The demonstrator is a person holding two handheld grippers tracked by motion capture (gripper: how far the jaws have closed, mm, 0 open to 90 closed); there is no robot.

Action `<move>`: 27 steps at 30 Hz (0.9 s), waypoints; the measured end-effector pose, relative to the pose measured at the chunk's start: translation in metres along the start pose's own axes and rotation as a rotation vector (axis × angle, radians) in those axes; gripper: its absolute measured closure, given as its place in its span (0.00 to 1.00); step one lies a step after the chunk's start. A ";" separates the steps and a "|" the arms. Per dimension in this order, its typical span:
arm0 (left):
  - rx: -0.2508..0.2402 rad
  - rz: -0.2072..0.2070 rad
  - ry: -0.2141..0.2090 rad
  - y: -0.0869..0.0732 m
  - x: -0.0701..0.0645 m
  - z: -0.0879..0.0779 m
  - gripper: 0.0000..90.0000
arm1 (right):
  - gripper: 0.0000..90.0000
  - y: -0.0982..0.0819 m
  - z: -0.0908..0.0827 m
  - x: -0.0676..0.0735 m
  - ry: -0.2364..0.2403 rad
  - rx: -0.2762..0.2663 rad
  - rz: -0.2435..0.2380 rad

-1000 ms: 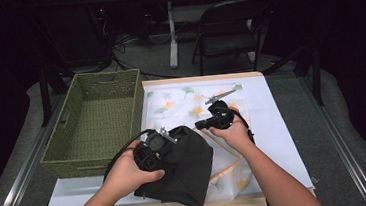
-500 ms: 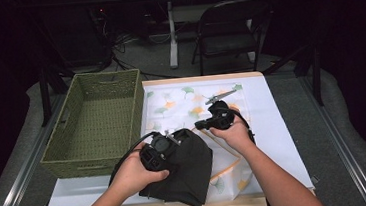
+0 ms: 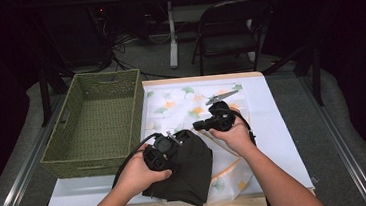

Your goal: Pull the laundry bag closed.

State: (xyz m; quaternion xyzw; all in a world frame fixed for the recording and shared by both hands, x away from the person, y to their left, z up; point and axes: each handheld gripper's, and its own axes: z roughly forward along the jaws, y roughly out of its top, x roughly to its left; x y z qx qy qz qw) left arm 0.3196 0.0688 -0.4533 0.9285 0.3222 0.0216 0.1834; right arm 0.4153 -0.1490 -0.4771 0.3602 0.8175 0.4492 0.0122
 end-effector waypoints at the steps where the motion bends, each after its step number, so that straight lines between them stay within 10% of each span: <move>1: 0.000 0.000 0.000 0.000 0.000 0.000 0.64 | 1.00 0.000 0.000 0.000 0.000 0.000 0.000; 27: 0.025 -0.032 -0.011 0.003 0.007 0.031 0.60 | 1.00 0.012 -0.020 0.029 0.078 -0.088 -0.048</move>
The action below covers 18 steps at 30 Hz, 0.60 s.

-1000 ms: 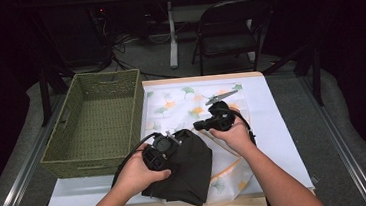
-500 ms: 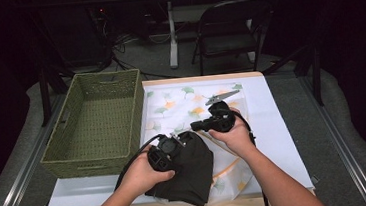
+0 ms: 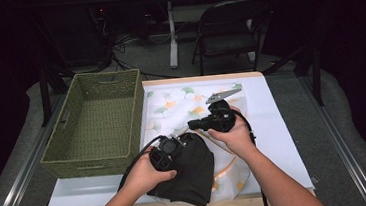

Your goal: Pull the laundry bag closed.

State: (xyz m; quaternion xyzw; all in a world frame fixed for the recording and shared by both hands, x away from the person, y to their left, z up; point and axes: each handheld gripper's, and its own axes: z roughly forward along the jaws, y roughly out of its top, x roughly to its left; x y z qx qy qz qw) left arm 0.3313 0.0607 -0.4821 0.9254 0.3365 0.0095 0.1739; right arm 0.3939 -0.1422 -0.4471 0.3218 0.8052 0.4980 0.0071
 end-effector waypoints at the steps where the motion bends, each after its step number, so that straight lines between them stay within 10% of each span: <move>1: 0.003 -0.001 -0.001 0.000 0.001 0.000 0.60 | 1.00 0.001 -0.001 0.001 0.004 -0.003 -0.003; 18: -0.006 -0.026 -0.011 0.000 0.004 0.005 0.57 | 1.00 0.002 -0.013 0.016 0.034 -0.057 -0.016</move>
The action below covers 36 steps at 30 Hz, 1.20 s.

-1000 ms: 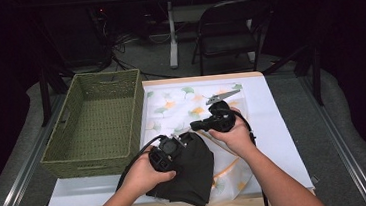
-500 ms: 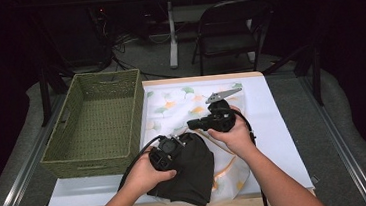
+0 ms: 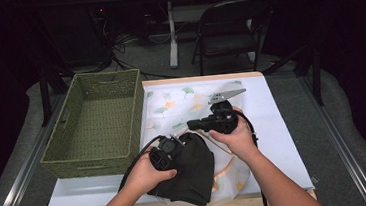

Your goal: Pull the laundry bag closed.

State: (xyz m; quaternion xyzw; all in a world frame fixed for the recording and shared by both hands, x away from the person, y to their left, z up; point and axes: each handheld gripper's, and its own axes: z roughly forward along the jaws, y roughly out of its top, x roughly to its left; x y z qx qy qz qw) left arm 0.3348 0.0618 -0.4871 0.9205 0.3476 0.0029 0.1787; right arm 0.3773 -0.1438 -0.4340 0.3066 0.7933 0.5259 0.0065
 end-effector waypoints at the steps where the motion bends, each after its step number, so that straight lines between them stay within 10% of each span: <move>1: 0.000 0.000 0.000 0.000 0.000 0.000 0.57 | 1.00 0.000 0.000 0.000 0.000 0.000 0.000; 36: -0.066 -0.080 0.010 0.027 0.003 -0.013 0.62 | 1.00 -0.023 -0.008 0.022 -0.035 -0.079 -0.041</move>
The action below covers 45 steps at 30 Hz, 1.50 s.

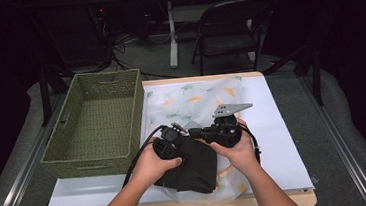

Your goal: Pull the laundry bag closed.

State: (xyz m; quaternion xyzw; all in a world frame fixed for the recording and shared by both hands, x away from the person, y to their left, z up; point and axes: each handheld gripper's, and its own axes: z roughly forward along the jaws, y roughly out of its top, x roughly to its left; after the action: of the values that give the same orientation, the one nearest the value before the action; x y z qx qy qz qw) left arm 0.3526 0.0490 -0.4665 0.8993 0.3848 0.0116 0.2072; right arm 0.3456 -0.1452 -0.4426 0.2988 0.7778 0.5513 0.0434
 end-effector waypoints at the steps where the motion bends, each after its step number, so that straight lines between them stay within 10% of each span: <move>1: -0.005 -0.006 0.002 0.001 0.000 0.000 0.62 | 1.00 0.000 0.000 0.000 -0.001 -0.002 0.002; 31: -0.054 -0.023 -0.017 -0.012 0.003 0.011 0.30 | 1.00 -0.009 0.001 -0.011 -0.063 0.018 0.014; 45: -0.100 0.000 0.000 -0.032 0.006 0.005 0.39 | 1.00 -0.010 0.001 -0.011 -0.074 0.022 0.014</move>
State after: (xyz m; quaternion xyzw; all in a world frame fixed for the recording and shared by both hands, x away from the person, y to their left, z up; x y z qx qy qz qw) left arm 0.3360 0.0710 -0.4835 0.8879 0.3837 0.0310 0.2520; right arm 0.3508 -0.1523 -0.4552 0.3251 0.7794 0.5316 0.0650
